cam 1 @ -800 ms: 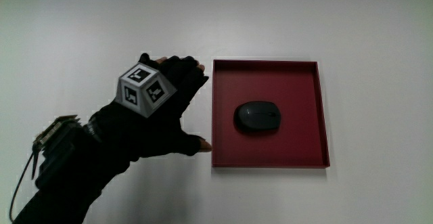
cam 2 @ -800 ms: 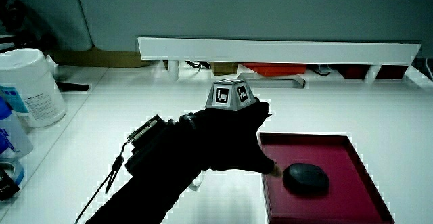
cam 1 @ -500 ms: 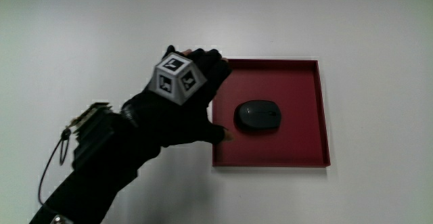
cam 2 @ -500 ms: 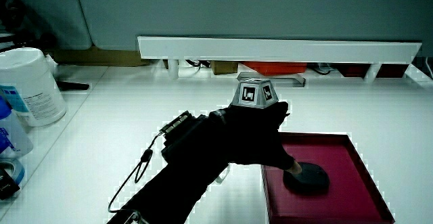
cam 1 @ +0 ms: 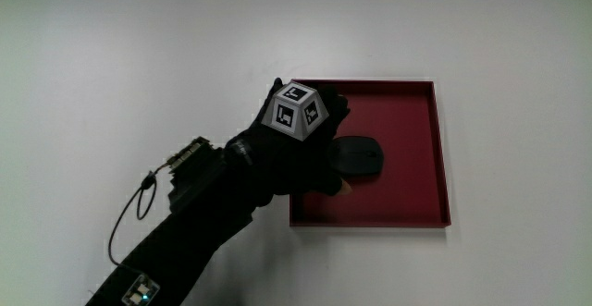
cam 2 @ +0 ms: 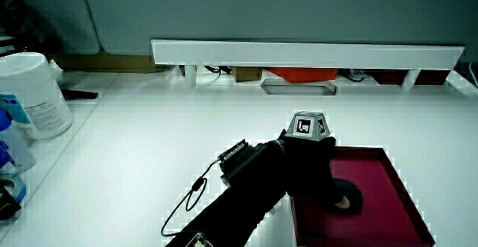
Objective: Pick mouse from plate
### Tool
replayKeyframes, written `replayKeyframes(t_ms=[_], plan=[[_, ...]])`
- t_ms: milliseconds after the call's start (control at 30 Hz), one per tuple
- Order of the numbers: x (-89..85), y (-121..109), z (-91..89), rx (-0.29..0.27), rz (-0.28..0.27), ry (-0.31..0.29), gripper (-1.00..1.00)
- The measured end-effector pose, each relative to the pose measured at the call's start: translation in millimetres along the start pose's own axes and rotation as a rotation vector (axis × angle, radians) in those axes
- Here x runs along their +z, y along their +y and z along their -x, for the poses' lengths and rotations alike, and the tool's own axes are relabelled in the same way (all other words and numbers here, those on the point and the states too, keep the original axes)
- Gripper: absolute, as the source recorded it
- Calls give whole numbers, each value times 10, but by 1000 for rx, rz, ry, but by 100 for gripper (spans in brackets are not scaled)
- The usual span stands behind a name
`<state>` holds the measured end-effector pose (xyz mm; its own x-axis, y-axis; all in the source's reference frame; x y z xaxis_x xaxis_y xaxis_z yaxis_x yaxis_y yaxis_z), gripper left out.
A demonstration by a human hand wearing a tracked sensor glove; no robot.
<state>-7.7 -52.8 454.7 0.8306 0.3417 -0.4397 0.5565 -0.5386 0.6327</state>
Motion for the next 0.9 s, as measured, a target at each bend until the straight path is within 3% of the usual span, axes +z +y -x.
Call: replayKeyframes(t_ms=[400, 833, 900], plan=[[-335, 371, 34, 36, 43, 35, 0], [-384, 471, 15, 45, 57, 60, 0], [-368, 473, 2, 45, 54, 63, 10]])
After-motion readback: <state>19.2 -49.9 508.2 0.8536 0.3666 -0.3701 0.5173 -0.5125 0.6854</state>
